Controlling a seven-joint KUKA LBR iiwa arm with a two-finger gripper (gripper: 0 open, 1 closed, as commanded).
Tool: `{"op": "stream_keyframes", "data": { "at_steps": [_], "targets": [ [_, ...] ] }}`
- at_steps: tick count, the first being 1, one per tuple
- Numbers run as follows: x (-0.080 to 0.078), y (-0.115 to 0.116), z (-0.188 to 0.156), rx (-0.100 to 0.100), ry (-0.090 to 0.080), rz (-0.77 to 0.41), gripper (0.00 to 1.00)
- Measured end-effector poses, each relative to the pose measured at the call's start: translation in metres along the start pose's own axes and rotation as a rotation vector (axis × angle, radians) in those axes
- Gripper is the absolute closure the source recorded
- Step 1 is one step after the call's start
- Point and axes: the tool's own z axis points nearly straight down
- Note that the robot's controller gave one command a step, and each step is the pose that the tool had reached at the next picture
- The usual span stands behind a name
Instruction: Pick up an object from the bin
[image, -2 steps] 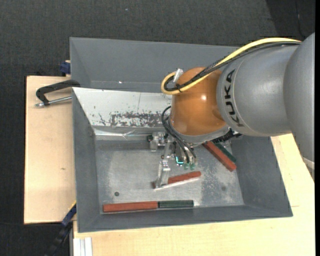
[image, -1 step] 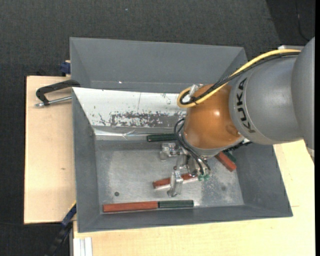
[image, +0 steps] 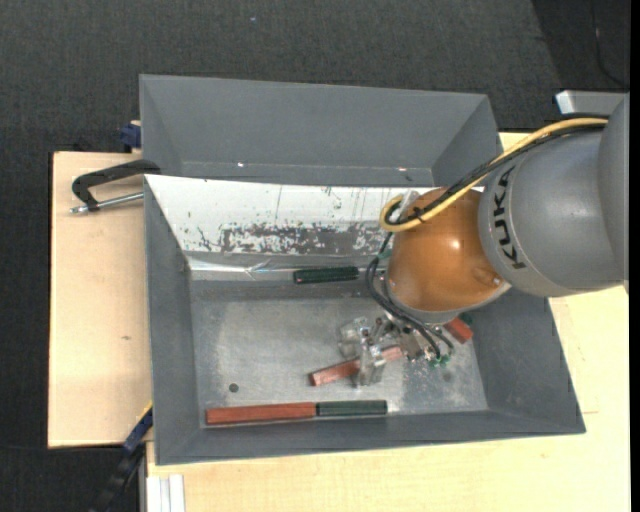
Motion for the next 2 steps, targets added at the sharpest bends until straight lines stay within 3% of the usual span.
{"op": "stream_keyframes", "data": {
  "at_steps": [1, 2],
  "targets": [
    [0.0, 0.0, 0.0, 0.0, 0.0, 0.0, 1.0],
    [0.009, 0.025, -0.11, 0.001, -0.005, 0.016, 1.0]
  ]
}}
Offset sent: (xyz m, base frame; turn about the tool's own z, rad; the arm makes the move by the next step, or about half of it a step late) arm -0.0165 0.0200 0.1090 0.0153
